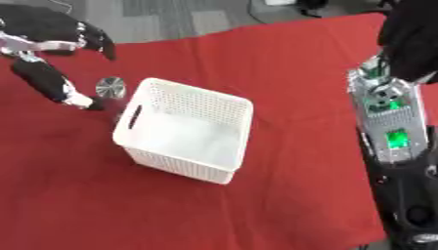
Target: Pick up objects on the table and place them in the box.
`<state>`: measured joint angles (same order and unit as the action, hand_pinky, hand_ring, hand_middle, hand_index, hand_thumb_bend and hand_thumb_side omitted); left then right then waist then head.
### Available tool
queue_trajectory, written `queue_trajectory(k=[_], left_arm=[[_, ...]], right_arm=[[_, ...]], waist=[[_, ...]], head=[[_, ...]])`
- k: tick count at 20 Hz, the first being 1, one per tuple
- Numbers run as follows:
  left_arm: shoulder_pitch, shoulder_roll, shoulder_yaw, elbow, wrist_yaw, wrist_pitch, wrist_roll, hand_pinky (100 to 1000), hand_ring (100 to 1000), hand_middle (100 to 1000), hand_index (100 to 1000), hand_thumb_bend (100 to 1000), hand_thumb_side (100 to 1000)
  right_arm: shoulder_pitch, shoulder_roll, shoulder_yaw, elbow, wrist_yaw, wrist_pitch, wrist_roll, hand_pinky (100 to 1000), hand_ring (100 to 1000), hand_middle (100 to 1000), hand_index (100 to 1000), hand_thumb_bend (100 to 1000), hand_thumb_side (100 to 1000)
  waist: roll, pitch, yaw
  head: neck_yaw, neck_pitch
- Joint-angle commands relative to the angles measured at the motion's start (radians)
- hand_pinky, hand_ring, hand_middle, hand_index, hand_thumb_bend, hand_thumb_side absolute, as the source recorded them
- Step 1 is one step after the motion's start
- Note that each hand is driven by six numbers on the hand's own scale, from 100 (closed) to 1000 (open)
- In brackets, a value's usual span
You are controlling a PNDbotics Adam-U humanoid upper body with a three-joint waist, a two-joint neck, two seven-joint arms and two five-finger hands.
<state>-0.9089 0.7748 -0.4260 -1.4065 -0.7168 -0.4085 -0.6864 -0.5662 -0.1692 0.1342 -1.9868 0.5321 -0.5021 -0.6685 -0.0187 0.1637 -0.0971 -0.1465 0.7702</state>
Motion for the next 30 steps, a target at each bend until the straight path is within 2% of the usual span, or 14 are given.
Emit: queue_trajectory(k=[1, 9, 12, 13, 14, 18, 30], left_arm=[[-0.016, 0.014, 0.013, -0.002, 0.012, -0.017, -0.019, 833, 809, 870, 881, 468, 758], [-0.002, 0.011, 0.008, 0.011, 0.012, -0.035, -0.025, 830, 804, 873, 883, 471, 751], [0.001, 0.007, 0.005, 0.019, 0.024, -0.050, -0.037, 823, 806, 874, 869, 453, 705], [0.001, 0.007, 0.004, 0.020, 0.026, -0.053, -0.040, 824, 805, 877, 879, 461, 720], [0.001, 0.006, 0.003, 0.021, 0.027, -0.056, -0.043, 819, 806, 872, 852, 447, 678], [0.000, 0.004, 0.001, 0.024, 0.032, -0.058, -0.051, 800, 799, 857, 813, 398, 628], [0.003, -0.003, -0.002, 0.032, 0.080, -0.043, -0.053, 739, 787, 860, 835, 339, 564]], right_arm=[[-0.020, 0.001, -0.001, -0.013, -0.001, -0.107, -0.098, 698, 690, 683, 715, 100, 1000], [-0.031, 0.013, 0.004, -0.013, -0.003, -0.113, -0.096, 698, 690, 683, 715, 100, 1000], [-0.034, 0.017, 0.005, -0.013, -0.003, -0.115, -0.095, 698, 690, 683, 715, 100, 1000], [-0.035, 0.018, 0.005, -0.013, -0.003, -0.116, -0.095, 698, 690, 683, 715, 100, 1000], [-0.036, 0.018, 0.006, -0.013, -0.004, -0.117, -0.095, 698, 690, 681, 715, 100, 1000], [-0.037, 0.019, 0.007, -0.013, -0.005, -0.118, -0.093, 698, 690, 681, 715, 100, 1000], [-0.039, 0.020, 0.008, -0.013, -0.006, -0.119, -0.092, 698, 690, 680, 715, 100, 1000]], waist=[[0.003, -0.012, -0.004], [0.004, -0.003, -0.017], [0.005, -0.001, -0.022], [0.006, 0.000, -0.022], [0.006, 0.000, -0.023], [0.008, 0.001, -0.025], [0.008, 0.001, -0.027]], head=[[0.006, 0.000], [0.008, 0.000], [0.007, 0.000], [0.006, 0.000], [0.004, 0.000], [-0.004, 0.000], [0.001, 0.000]])
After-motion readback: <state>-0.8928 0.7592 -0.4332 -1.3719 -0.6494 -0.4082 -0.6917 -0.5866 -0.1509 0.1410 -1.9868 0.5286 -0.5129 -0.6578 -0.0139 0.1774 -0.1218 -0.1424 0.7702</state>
